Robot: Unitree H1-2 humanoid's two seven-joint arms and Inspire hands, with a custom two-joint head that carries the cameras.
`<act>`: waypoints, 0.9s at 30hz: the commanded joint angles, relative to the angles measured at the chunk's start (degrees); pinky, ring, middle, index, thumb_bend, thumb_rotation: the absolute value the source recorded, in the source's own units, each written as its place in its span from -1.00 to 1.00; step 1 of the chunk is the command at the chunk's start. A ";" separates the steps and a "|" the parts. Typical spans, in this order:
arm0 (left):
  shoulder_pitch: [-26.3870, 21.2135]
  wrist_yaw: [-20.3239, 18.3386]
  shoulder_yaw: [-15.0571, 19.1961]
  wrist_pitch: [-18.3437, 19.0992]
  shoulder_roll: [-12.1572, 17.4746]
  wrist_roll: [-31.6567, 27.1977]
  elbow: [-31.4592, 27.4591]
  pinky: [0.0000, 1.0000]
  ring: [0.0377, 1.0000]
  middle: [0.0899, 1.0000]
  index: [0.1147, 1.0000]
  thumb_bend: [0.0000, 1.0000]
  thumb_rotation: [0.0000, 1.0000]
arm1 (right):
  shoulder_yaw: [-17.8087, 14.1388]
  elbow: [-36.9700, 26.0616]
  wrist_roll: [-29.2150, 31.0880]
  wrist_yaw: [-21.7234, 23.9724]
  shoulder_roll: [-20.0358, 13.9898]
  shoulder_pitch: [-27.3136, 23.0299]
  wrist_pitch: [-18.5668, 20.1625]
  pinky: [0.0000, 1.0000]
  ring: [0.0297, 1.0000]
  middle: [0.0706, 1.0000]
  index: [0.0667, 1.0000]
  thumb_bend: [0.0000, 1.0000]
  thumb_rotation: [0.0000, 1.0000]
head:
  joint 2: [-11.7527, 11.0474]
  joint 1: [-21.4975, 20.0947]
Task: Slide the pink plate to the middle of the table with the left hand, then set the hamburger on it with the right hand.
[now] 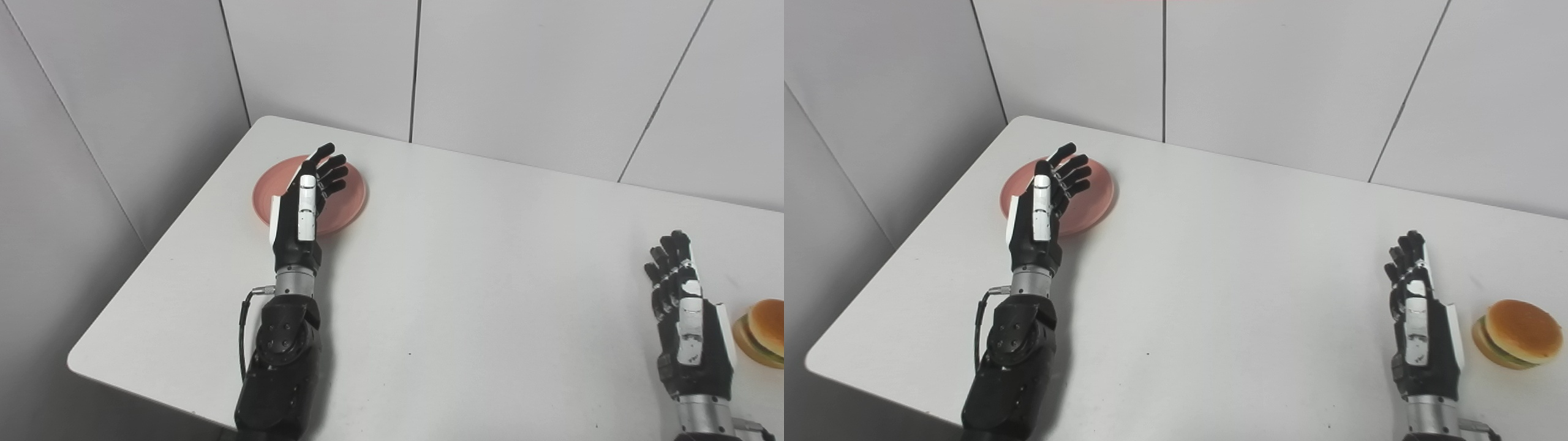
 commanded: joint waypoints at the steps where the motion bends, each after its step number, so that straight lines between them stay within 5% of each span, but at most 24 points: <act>1: -2.02 1.24 1.56 -4.56 2.63 0.46 1.12 0.57 0.51 0.46 0.44 0.29 1.00 | -0.13 6.89 -0.84 -0.11 0.01 6.00 -1.90 1.00 1.00 1.00 1.00 -0.08 1.00 | -0.05 -0.32; 15: -5.38 7.99 8.48 -8.94 7.98 0.65 9.51 0.60 0.51 0.45 0.43 0.38 1.00 | -0.31 5.65 -0.63 0.49 -0.01 6.57 -1.00 1.00 1.00 1.00 1.00 -0.06 1.00 | -0.05 0.41; 27: -8.67 9.89 10.40 -13.35 11.49 -1.85 20.98 0.53 0.52 0.49 0.45 0.47 1.00 | -0.17 6.54 -0.73 0.79 -0.28 6.34 -1.57 1.00 1.00 1.00 1.00 -0.05 1.00 | -0.48 1.02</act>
